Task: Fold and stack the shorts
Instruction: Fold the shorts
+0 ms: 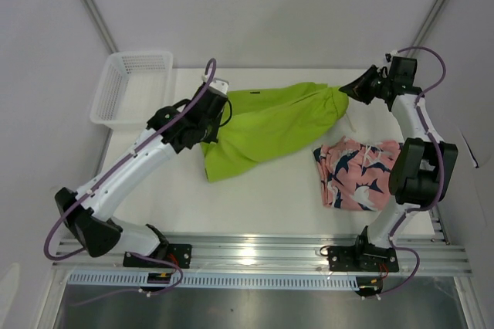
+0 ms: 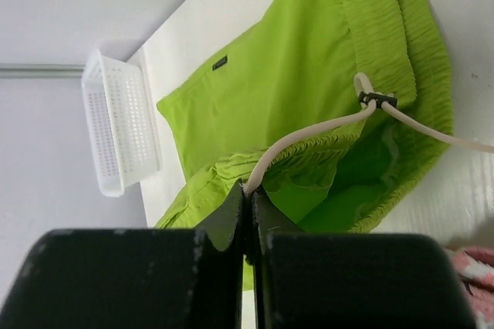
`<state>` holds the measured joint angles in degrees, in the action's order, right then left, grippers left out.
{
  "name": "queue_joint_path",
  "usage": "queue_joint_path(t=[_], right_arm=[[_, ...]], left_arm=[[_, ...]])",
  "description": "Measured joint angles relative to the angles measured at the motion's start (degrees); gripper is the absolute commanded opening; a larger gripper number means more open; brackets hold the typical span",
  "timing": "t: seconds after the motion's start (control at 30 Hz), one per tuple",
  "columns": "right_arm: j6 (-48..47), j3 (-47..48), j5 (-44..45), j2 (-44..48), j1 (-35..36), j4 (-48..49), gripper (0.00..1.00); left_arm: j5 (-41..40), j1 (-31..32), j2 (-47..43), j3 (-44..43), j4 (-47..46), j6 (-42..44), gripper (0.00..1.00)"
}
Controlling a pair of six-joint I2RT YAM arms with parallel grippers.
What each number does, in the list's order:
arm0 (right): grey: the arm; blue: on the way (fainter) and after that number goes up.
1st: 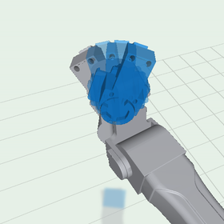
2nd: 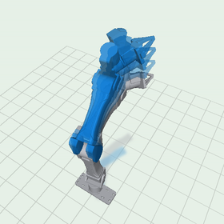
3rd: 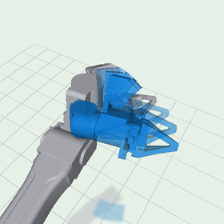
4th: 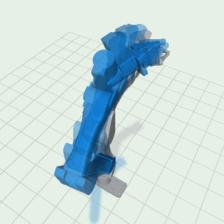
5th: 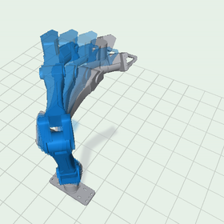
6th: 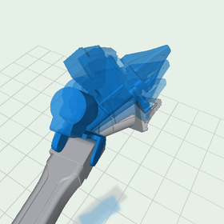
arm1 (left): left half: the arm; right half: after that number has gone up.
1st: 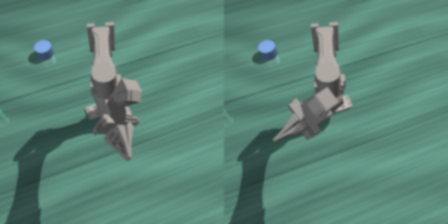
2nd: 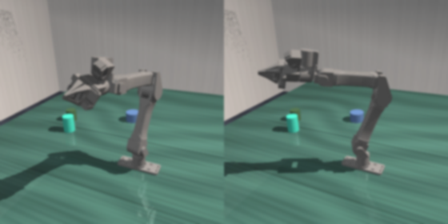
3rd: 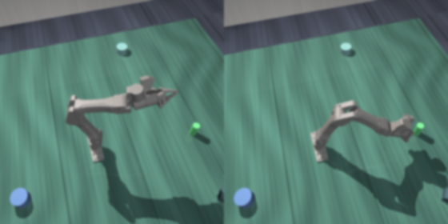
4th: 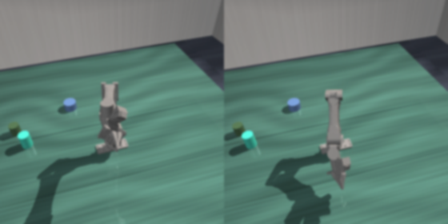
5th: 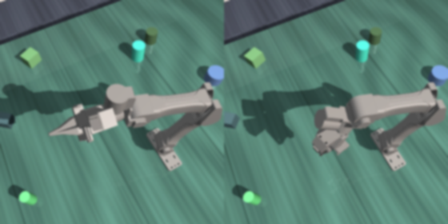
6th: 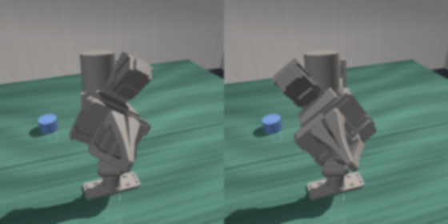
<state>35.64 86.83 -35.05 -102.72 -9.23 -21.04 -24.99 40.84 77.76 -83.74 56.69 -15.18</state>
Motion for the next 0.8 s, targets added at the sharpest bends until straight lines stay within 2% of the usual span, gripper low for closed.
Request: queue_joint_path(t=[0.43,0.8], right_arm=[[11.04,1.68,-0.37,-7.32,0.48,13.73,0.0],[17.35,7.32,-0.37,-14.43,2.38,26.12,0.0]], left_arm=[[-0.61,-9.86,16.7,-17.92,1.2,2.23,0.0],[1.18,-16.06,24.41,-26.16,-0.22,3.48,0.0]])
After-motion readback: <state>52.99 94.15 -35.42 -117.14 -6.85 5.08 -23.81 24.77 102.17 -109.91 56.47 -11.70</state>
